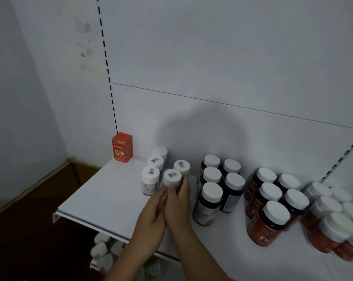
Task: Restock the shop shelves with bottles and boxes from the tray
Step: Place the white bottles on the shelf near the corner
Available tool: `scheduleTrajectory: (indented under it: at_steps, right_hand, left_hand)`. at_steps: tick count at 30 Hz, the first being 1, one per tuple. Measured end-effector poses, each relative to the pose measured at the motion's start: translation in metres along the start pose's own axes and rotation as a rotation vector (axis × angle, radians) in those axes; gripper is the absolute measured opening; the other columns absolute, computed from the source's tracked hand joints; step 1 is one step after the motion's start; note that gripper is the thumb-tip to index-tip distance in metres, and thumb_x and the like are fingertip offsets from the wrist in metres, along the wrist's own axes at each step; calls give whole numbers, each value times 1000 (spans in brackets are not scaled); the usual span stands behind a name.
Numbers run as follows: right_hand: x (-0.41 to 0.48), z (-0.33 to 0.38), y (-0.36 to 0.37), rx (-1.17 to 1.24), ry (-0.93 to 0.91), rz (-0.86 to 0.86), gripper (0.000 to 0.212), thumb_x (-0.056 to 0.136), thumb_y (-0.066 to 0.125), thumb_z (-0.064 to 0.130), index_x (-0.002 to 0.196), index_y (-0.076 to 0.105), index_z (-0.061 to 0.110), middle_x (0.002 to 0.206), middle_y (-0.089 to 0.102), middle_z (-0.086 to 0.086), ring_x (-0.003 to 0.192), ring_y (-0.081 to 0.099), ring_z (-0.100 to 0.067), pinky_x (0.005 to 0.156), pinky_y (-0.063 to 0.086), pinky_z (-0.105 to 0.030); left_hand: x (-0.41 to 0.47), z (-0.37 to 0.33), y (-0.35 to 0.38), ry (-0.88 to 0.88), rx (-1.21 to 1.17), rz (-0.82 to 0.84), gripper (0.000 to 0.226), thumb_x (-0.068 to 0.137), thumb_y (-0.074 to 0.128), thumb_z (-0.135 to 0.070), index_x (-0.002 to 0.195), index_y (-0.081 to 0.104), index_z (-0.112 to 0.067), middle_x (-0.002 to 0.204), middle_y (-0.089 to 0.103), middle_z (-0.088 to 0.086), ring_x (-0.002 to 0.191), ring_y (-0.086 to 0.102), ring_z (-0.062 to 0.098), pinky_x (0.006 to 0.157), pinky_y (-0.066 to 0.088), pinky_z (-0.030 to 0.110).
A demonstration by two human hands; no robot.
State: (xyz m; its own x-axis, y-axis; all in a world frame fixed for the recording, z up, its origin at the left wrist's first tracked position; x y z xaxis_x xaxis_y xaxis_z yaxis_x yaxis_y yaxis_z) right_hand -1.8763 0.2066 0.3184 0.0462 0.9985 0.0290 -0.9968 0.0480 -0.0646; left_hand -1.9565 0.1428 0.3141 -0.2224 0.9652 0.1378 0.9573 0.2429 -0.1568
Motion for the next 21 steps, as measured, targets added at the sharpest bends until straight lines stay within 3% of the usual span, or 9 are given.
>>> scheduleTrajectory:
  at_steps: [4, 7, 9, 13, 16, 17, 19, 21]
  right_hand:
    - [16, 0, 7, 68, 52, -64, 62, 107, 50, 18, 163, 28, 27, 163, 38, 0, 148, 41, -19, 123, 35, -42]
    - [28, 6, 11, 96, 89, -82, 59, 106, 50, 19, 162, 31, 25, 160, 42, -1, 148, 41, -20, 123, 34, -44]
    - [35, 8, 13, 120, 105, -95, 58, 105, 50, 17, 161, 35, 24, 159, 46, -2, 146, 43, -21, 123, 35, -45]
    - [44, 9, 18, 199, 133, -114, 56, 101, 48, 7, 154, 46, 24, 150, 56, 0, 139, 52, -19, 119, 41, -46]
    - [48, 11, 22, 275, 161, -135, 52, 100, 47, 4, 147, 55, 25, 144, 63, 3, 132, 59, -17, 116, 45, -45]
    - [49, 10, 24, 295, 171, -141, 51, 100, 48, 4, 145, 57, 26, 142, 64, 4, 130, 61, -16, 115, 46, -45]
    - [56, 3, 28, 321, 168, -142, 48, 98, 49, 7, 140, 61, 27, 137, 67, 6, 126, 64, -14, 113, 48, -46]
    - [60, -1, 29, 328, 168, -156, 46, 94, 49, 8, 130, 67, 29, 129, 71, 7, 120, 67, -13, 110, 51, -46]
  left_hand:
    - [9, 0, 2, -122, -154, -5, 45, 110, 49, -10, 150, 54, -31, 144, 63, -12, 127, 61, -2, 113, 49, 33]
    - [13, -2, 6, -212, -354, 31, 39, 112, 41, -33, 149, 54, -35, 143, 64, -15, 127, 63, 2, 98, 57, 25]
    - [16, -4, 7, -233, -398, 62, 40, 111, 36, -41, 147, 55, -39, 142, 64, -19, 131, 60, 1, 96, 56, 26]
    - [21, -5, 15, -237, -398, 64, 44, 111, 36, -43, 152, 49, -36, 147, 59, -13, 134, 57, 5, 108, 52, 32]
    - [21, -4, 20, -257, -382, 50, 37, 112, 37, -37, 148, 41, -35, 158, 46, -5, 145, 46, 15, 123, 37, 40]
    - [22, -2, 20, -263, -375, 45, 38, 110, 42, -44, 147, 41, -36, 162, 42, -4, 149, 41, 16, 126, 32, 41]
    - [24, 0, 19, -221, -328, 56, 67, 94, 54, -72, 153, 42, -42, 163, 42, -11, 150, 40, 10, 127, 31, 45]
    - [24, 0, 18, -193, -332, 54, 87, 77, 56, -82, 155, 42, -45, 160, 45, -17, 147, 43, 7, 125, 35, 45]
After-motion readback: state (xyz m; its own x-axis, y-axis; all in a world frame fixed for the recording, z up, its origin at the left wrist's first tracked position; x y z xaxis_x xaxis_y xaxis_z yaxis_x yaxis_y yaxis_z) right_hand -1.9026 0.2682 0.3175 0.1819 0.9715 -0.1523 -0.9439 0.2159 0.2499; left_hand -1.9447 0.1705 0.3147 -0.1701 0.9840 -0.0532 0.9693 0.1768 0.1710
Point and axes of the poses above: each hand's wrist, its own x-axis towards the middle knuckle, its own y-axis out of the palm, z = x × y, the point moved 2 cm from there along x, towards the middle knuckle
